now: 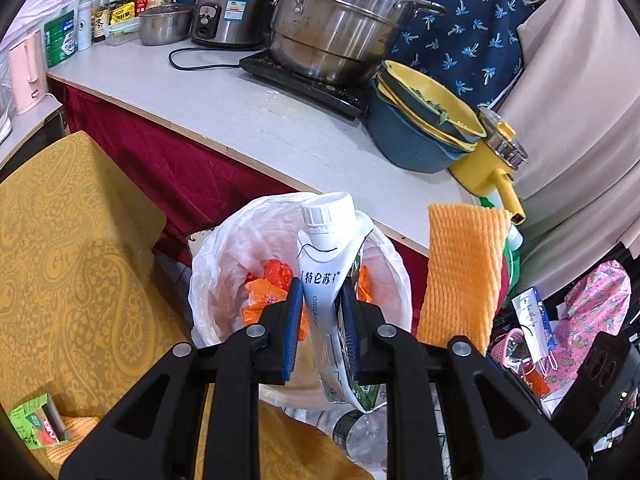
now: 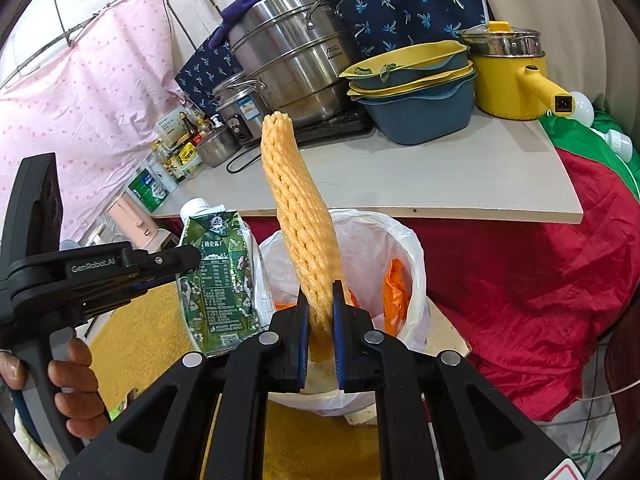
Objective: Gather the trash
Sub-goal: 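Open both tools to drop the carton and mesh sleeve into the basket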
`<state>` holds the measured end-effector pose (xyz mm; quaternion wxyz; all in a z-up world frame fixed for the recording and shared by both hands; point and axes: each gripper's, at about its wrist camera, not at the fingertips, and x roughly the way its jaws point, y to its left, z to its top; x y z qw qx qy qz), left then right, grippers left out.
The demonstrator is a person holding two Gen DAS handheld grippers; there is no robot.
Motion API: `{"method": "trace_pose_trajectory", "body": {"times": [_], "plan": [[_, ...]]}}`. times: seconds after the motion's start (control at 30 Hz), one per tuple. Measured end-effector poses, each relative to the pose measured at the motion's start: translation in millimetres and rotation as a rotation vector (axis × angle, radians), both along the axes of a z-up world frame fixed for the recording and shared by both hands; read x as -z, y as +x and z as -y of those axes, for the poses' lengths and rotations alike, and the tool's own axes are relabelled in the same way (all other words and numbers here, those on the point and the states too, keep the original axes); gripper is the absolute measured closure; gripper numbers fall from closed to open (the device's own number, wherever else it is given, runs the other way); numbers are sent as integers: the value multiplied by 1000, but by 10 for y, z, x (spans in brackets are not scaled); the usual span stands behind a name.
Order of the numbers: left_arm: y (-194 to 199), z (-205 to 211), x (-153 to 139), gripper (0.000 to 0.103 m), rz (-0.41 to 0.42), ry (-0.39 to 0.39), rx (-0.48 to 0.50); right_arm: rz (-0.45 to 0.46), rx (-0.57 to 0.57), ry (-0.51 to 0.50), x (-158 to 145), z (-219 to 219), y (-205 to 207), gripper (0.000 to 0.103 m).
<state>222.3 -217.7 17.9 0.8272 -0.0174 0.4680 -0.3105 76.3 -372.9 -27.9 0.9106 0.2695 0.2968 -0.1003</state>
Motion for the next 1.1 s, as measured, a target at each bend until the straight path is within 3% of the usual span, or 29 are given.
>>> {"method": "trace_pose_trajectory", "body": {"times": [0.27, 0.5, 0.57, 1.1], "plan": [[112, 102, 119, 78, -8, 2, 6, -19, -13, 11, 88, 20, 155, 93], [126, 43, 64, 49, 27, 0, -20, -19, -22, 3, 108, -14, 309, 82], [125, -1, 41, 48, 34, -3, -28, -16, -16, 4, 102, -16, 326, 70], [-30, -407, -88, 41, 92, 14, -63, 24, -13, -25, -145, -225, 181, 58]]}}
